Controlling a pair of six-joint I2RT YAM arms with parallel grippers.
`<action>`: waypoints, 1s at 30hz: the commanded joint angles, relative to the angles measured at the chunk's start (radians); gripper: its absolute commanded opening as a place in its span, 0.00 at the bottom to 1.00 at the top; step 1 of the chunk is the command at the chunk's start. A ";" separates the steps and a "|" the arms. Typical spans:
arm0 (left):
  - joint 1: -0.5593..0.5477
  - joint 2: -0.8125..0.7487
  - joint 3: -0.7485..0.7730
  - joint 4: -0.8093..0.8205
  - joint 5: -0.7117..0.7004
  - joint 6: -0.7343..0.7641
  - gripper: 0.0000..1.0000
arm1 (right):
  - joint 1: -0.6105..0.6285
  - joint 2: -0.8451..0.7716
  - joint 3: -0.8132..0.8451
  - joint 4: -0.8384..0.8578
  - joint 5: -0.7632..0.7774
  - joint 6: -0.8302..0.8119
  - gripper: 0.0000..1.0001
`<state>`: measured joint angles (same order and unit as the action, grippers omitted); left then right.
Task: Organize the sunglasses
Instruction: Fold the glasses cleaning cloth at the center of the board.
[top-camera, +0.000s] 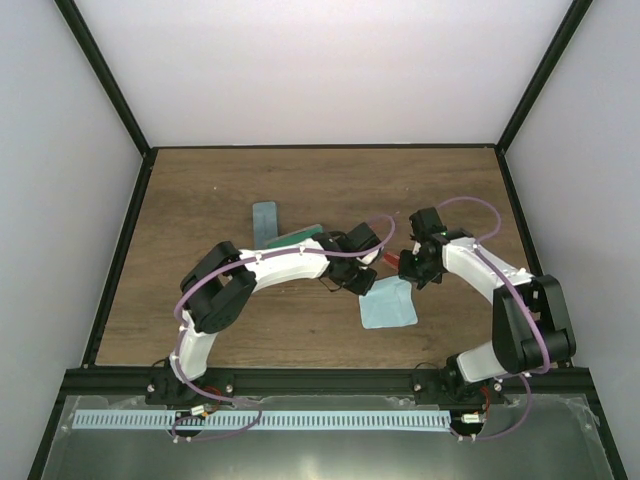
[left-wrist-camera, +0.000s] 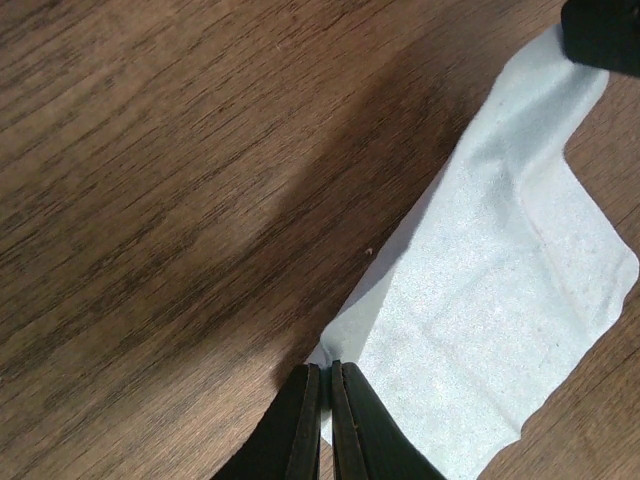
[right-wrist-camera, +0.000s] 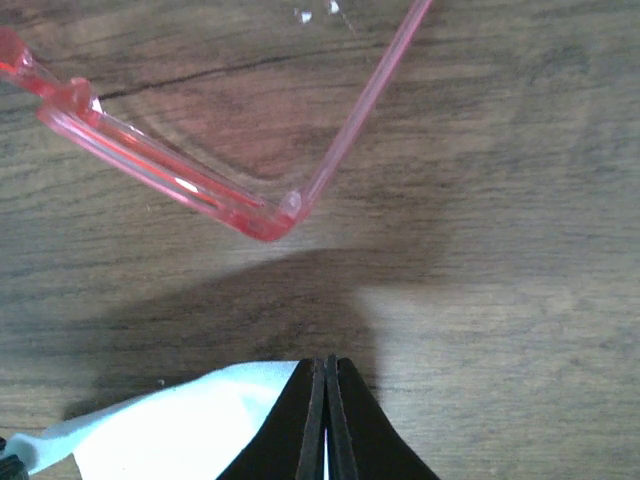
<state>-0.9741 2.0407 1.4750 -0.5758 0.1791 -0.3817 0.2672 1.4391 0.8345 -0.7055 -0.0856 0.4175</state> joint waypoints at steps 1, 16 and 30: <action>-0.004 -0.049 -0.009 -0.011 0.000 0.003 0.04 | 0.009 0.027 0.056 0.017 0.034 -0.020 0.01; -0.006 -0.036 0.029 -0.030 0.048 0.015 0.04 | 0.010 -0.012 0.026 -0.021 0.010 -0.019 0.02; -0.031 -0.038 0.001 -0.040 0.091 0.033 0.04 | 0.022 -0.054 -0.012 -0.044 -0.007 -0.006 0.02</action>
<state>-0.9897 2.0136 1.4773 -0.6067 0.2420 -0.3645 0.2741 1.4174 0.8272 -0.7319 -0.0853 0.4042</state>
